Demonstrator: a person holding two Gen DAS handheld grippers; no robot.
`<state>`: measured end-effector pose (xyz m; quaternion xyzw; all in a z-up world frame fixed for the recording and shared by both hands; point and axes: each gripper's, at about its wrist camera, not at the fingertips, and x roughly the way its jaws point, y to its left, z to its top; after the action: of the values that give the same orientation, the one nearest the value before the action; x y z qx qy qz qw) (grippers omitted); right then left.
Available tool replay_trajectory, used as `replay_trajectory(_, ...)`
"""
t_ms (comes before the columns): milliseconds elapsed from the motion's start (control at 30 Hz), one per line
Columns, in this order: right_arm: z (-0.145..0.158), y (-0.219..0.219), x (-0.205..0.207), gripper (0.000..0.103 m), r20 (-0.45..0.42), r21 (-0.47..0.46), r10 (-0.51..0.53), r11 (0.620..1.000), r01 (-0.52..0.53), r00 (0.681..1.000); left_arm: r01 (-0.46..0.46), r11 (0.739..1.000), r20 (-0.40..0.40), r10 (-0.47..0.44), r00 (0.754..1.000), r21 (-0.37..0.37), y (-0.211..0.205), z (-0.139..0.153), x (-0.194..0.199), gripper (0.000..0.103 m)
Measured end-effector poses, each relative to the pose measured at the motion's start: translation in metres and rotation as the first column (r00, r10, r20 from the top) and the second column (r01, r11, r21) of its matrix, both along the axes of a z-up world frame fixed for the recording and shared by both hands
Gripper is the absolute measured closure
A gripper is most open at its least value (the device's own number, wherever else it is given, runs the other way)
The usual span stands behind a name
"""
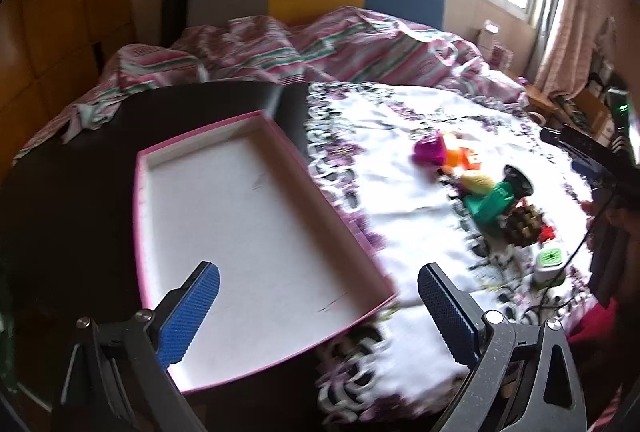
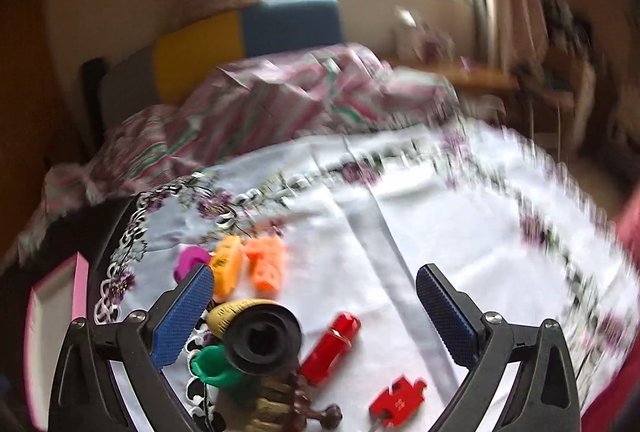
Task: Organize rigid objects
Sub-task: 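Move the left tool toward the magenta suction-cup toy on the tablecloth, then close the left tool on the magenta suction-cup toy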
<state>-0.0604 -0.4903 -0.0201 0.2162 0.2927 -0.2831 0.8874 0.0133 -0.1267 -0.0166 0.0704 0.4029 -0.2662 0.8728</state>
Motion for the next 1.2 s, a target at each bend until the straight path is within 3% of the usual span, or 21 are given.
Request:
replay_trajectory(100,-0.001,-0.007,-0.004,0.0,0.009,0.044,-0.021,0.999,0.021,1.0,0.03,0.998,-0.022,-0.031,0.999,-0.046,-0.015,0.001,0.004,0.0)
replay_trajectory(233,-0.006,-0.014,-0.007,0.0,0.021,0.112,-0.033,0.993,0.03,0.999,0.08,0.984,-0.103,-0.097,0.99,-0.161,-0.036,0.001,0.007,0.0)
replay_trajectory(367,-0.009,-0.017,-0.008,0.0,0.024,0.142,-0.029,0.99,0.026,0.999,0.135,0.973,-0.163,-0.166,0.973,-0.188,-0.064,-0.001,0.007,0.0)
replay_trajectory(433,-0.01,-0.015,-0.006,0.0,0.024,0.15,-0.019,0.989,0.015,1.0,0.169,0.966,-0.226,-0.211,0.951,-0.194,-0.078,-0.008,0.009,0.0)
replay_trajectory(533,-0.01,-0.012,-0.004,0.0,0.017,0.145,-0.006,0.989,0.004,1.0,0.193,0.965,-0.312,-0.242,0.919,-0.18,-0.093,-0.023,0.014,0.0)
replay_trajectory(700,-0.01,-0.012,-0.003,0.0,0.022,0.151,0.008,0.988,-0.011,1.0,0.183,0.982,-0.208,-0.187,0.96,-0.037,-0.119,-0.023,0.027,0.0)
replay_trajectory(800,-0.01,-0.012,-0.001,0.0,0.02,0.153,0.014,0.988,-0.017,1.0,0.18,0.983,-0.208,-0.172,0.963,0.021,-0.136,-0.026,0.048,0.0)
replay_trajectory(933,-0.01,-0.014,-0.002,0.0,0.027,0.16,0.013,0.987,-0.017,1.0,0.179,0.983,-0.207,-0.169,0.964,0.03,-0.158,-0.027,0.074,0.001)
replay_trajectory(1000,-0.011,-0.015,-0.002,0.0,0.029,0.168,0.011,0.986,-0.015,1.0,0.175,0.983,-0.19,-0.163,0.968,0.049,-0.17,-0.029,0.089,0.009)
replay_trajectory(1067,-0.013,-0.016,-0.001,0.0,0.023,0.174,0.011,0.985,-0.015,1.0,0.178,0.983,-0.223,-0.164,0.961,0.042,-0.179,-0.034,0.105,0.014)
replay_trajectory(1200,-0.015,-0.016,0.003,0.0,0.011,0.183,0.021,0.983,-0.023,1.0,0.126,0.992,-0.273,-0.123,0.954,-0.005,-0.195,-0.039,0.128,0.015)
